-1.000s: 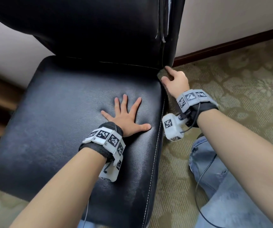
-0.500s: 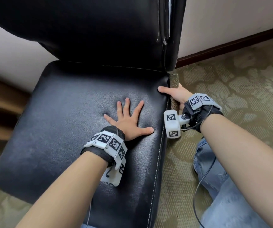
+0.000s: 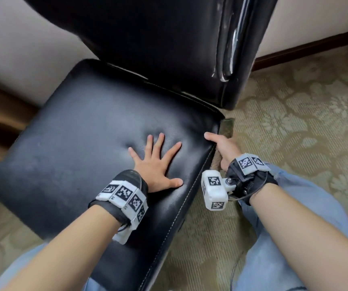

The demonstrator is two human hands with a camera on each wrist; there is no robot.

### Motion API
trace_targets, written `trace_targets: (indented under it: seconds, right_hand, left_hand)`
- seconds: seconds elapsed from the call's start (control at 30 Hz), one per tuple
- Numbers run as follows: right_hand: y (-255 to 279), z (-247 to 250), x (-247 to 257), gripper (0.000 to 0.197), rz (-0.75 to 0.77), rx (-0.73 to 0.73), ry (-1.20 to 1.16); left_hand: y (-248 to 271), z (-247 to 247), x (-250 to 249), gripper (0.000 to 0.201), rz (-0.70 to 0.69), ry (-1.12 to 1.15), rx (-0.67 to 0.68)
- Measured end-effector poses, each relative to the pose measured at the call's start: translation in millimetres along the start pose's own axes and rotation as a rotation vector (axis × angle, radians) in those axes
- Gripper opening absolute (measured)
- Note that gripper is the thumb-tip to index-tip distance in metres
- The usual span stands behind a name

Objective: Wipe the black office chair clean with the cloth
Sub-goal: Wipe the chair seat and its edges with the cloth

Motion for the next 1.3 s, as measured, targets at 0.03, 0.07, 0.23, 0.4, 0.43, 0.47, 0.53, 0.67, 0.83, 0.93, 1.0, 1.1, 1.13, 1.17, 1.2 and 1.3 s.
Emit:
trace_targets:
  seconds: [0.03,0.07,0.23,0.4,0.43,0.47,0.53,0.67,0.83,0.93,1.0,1.1,1.13,1.17,1.2,1.3]
  right_hand:
    - [17.3,4.9,-4.2,0.099,-0.009,-0.008,-0.034]
    - [32.6,10.7,-7.8,0.089,-0.004,-0.032,-0.058]
    - [79.2,48.6,-22.9,0.07,0.066,-0.141,-0.087]
    - [128.4,57.6,3.2,0.086,0.276,-0.207,0.39]
    - [136.4,50.8,6.4,0.089,0.304,-0.18,0.488]
    - [140.3,43.4,7.2,0.089,0.311,-0.149,0.58]
    - [140.5,33.4,7.0,0.081,0.293,-0.109,0.708]
    - [129.3,34.4,13.3,0.063,0.274,-0.066,0.764]
    - [118.5,56.6,38.8,0.071,0.399,-0.153,0.519]
    - [122.1,61.3,57.1,0.067,0.517,-0.206,0.521]
    - [125.2,59.0,67.6,0.059,0.583,-0.22,0.563]
    - [127.2,49.0,76.7,0.054,0.691,-0.23,0.677]
    - [126.7,44.6,76.2,0.054,0.717,-0.237,0.745]
    - [125.8,40.6,73.6,0.053,0.725,-0.247,0.825]
    - [124.1,38.3,69.2,0.052,0.715,-0.26,0.902]
    - [120.3,37.2,57.3,0.055,0.642,-0.282,1.037]
  left_hand:
    - [5.1,-4.0,-3.7,0.096,-0.013,-0.02,0.008]
    - [9.5,-8.3,-7.9,0.095,-0.025,-0.04,0.015]
    - [23.2,-25.9,-31.5,0.097,-0.101,-0.108,0.044]
    - [26.5,-28.6,-40.6,0.098,-0.121,-0.114,0.041]
    - [26.1,-27.4,-40.2,0.098,-0.12,-0.112,0.035]
    - [26.1,-25.6,-39.4,0.098,-0.117,-0.11,0.03]
    - [26.2,-20.7,-37.1,0.097,-0.111,-0.105,0.033]
    - [21.6,0.0,-36.7,0.082,-0.111,-0.003,-0.006]
    - [0.3,40.2,-41.6,0.056,-0.035,0.15,-0.274]
    - [-15.2,46.3,-42.2,0.062,-0.001,0.171,-0.28]
    - [-22.4,47.6,-39.1,0.067,0.014,0.184,-0.268]
    - [-27.9,41.5,-34.6,0.071,0.029,0.218,-0.215]
    - [-28.3,38.3,-33.6,0.071,0.032,0.22,-0.203]
    - [-28.3,36.0,-32.8,0.072,0.033,0.217,-0.198]
    - [-28.3,34.3,-32.3,0.072,0.033,0.21,-0.2]
    - [-28.1,34.2,-31.6,0.072,0.029,0.18,-0.22]
Point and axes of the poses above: each hand's wrist, its own y-axis away from the middle knuckle, its own z-axis out of the back of the hand, x = y × z, the point moved 9 cm from there along -y, towards the middle knuckle, and after that the axes turned 5 degrees about -z, right-handed, at the moved point
